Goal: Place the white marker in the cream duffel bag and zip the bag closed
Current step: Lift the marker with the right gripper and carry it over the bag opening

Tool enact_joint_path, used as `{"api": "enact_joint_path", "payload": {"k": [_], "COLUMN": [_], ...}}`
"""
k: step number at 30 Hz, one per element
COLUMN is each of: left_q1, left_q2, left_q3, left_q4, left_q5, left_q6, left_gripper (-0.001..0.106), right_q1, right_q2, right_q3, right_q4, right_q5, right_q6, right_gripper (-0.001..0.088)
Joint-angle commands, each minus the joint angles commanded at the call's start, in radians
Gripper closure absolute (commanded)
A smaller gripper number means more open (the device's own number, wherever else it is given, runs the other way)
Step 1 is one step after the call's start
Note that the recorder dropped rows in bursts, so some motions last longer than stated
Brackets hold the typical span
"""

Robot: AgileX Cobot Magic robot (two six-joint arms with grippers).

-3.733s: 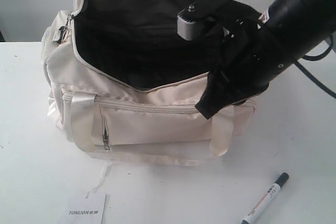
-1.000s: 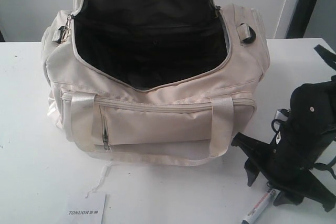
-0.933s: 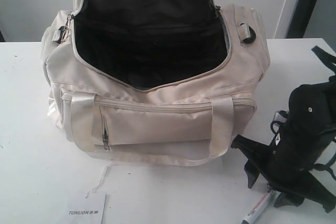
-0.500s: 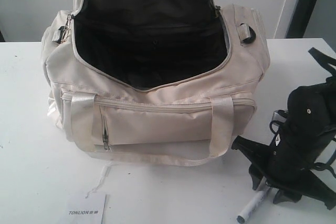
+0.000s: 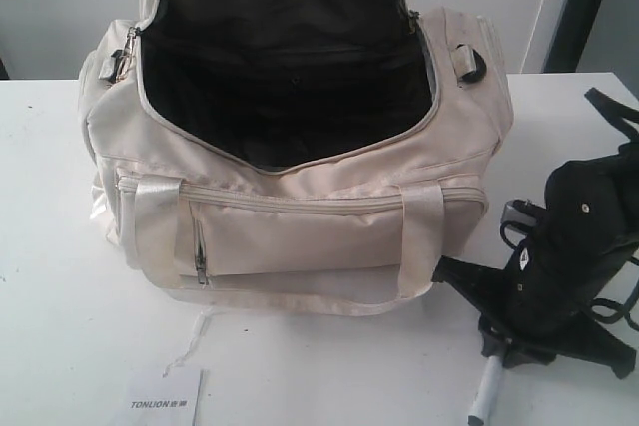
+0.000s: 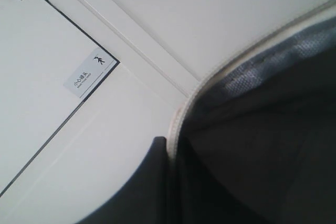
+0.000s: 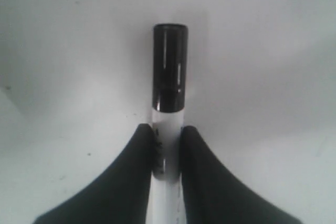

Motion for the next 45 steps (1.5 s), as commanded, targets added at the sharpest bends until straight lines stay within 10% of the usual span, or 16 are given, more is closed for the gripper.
{"api": "enact_joint_path", "payload": {"k": [11, 22, 45], "left_q1": [0.0, 0.0, 0.0], "left_q2": [0.0, 0.0, 0.0], "left_q3": [0.0, 0.0, 0.0], "left_q4": [0.0, 0.0, 0.0], "left_q5": [0.0, 0.0, 0.0], "left_q6": [0.0, 0.0, 0.0], "left_gripper": [0.105, 0.105, 0.105], "right_q1": [0.0, 0.0, 0.0], "right_q2": [-0.171, -0.213, -0.213], "right_q3": [0.0, 0.007, 0.014], "right_q4": [-0.314, -0.558, -0.569], "right_q5": [-0.029, -0.336, -1.056], "right_q6": [-0.021, -0.021, -0.263], "right_gripper": [0.0868, 0.0868, 0.0868]}}
